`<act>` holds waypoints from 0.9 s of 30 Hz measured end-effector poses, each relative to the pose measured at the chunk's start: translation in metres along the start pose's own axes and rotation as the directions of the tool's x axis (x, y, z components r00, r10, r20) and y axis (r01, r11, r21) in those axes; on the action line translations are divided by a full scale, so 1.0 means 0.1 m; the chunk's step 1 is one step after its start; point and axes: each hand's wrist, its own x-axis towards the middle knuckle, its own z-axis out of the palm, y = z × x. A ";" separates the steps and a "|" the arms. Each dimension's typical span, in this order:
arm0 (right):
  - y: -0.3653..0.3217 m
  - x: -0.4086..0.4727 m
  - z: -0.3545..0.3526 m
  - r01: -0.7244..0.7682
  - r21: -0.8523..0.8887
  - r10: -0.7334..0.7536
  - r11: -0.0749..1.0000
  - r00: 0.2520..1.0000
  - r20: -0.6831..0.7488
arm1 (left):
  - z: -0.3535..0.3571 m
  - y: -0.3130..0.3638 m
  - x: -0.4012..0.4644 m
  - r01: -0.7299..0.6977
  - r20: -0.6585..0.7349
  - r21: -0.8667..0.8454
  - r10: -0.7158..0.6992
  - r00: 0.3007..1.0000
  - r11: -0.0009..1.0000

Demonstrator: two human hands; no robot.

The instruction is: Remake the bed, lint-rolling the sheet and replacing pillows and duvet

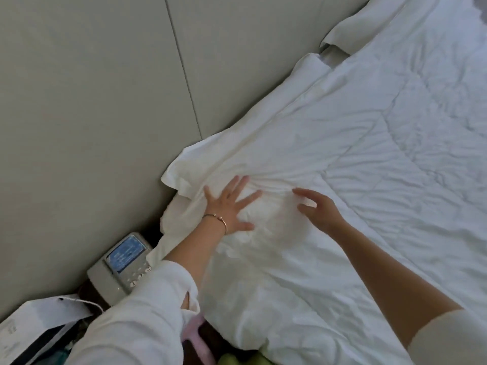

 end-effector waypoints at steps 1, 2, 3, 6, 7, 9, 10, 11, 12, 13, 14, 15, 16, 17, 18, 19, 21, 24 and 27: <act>0.12 -0.06 -0.08 0.014 -0.065 -0.012 0.998 1.000 0.020 | -0.04 -0.02 0.04 0.062 0.029 -0.037 -0.061 0.998 0.997; 0.27 -0.14 -0.13 0.017 -0.142 -0.012 0.990 0.999 0.037 | -0.11 0.04 0.07 0.128 0.042 -0.066 -0.126 0.991 0.990; 0.43 -0.25 -0.15 -0.008 -0.194 0.017 0.981 0.999 0.046 | -0.14 0.21 0.11 0.208 0.031 -0.107 -0.206 0.978 0.972; 0.95 -0.61 -0.22 -0.139 -0.251 0.132 0.958 0.990 -0.042 | -0.05 1.21 0.08 0.272 -0.260 -0.317 -0.359 0.897 0.909; 1.12 -0.74 -0.24 -0.232 -0.300 0.210 0.925 0.972 -0.105 | 0.09 1.60 0.07 0.147 -0.354 -0.308 -0.256 0.900 0.940; 1.47 -0.99 -0.22 -0.549 -0.399 0.480 0.735 0.836 -0.266 | 0.45 2.20 0.01 -0.174 -0.261 -0.093 0.145 0.954 0.980; 1.62 -1.11 -0.20 -0.671 -0.378 0.616 0.638 0.739 -0.272 | 0.64 2.33 -0.01 -0.240 -0.088 0.001 0.239 0.967 0.971; 1.76 -1.23 -0.14 -0.722 -0.343 0.697 0.600 0.683 -0.217 | 0.82 2.33 0.04 -0.238 0.016 0.079 0.238 0.971 0.968; 1.93 -1.38 -0.02 -0.682 -0.383 0.694 0.623 0.708 -0.132 | 0.94 2.23 0.08 -0.205 0.079 0.144 0.195 0.978 0.968; 2.09 -1.53 0.09 -0.568 -0.455 0.624 0.686 0.780 -0.034 | 1.07 2.12 0.12 -0.149 0.086 0.198 0.135 0.987 0.969; 2.22 -1.67 0.12 -0.447 -0.481 0.536 0.755 0.842 0.058 | 1.14 2.01 0.12 -0.091 0.082 0.240 0.073 0.994 0.966; 2.32 -1.79 0.07 -0.330 -0.448 0.426 0.831 0.895 0.130 | 1.16 1.94 0.13 -0.020 0.089 0.265 -0.004 0.996 0.964; 2.41 -1.89 -0.04 -0.267 -0.313 0.324 0.911 0.935 0.146 | 1.16 1.98 0.14 0.070 0.080 0.264 -0.094 0.992 0.962; 2.51 -1.99 -0.16 -0.228 -0.134 0.241 0.964 0.966 0.095 | 1.13 2.15 0.14 0.178 0.070 0.222 -0.198 0.978 0.959; 2.65 -2.11 -0.27 -0.208 -0.022 0.208 0.978 0.978 0.004 | 1.13 2.44 0.11 0.284 0.046 0.106 -0.290 0.956 0.953; 2.84 -2.24 -0.35 -0.212 -0.068 0.205 0.975 0.974 -0.098 | 1.15 2.83 0.05 0.339 0.013 -0.061 -0.339 0.941 0.939; 3.21 -2.59 -0.42 -0.312 -0.445 0.235 0.839 0.947 -0.219 | 1.34 3.62 -0.18 0.181 -0.069 -0.275 -0.208 0.976 0.944; 3.59 -3.11 -0.31 -0.317 -0.587 0.272 0.745 0.948 -0.167 | 1.99 4.32 -0.64 -0.102 -0.054 -0.107 0.097 0.994 0.989; 3.82 -3.64 -0.23 -0.230 -0.652 0.259 0.723 0.964 -0.053 | 2.34 4.40 -1.02 -0.055 0.002 0.005 0.055 0.998 0.998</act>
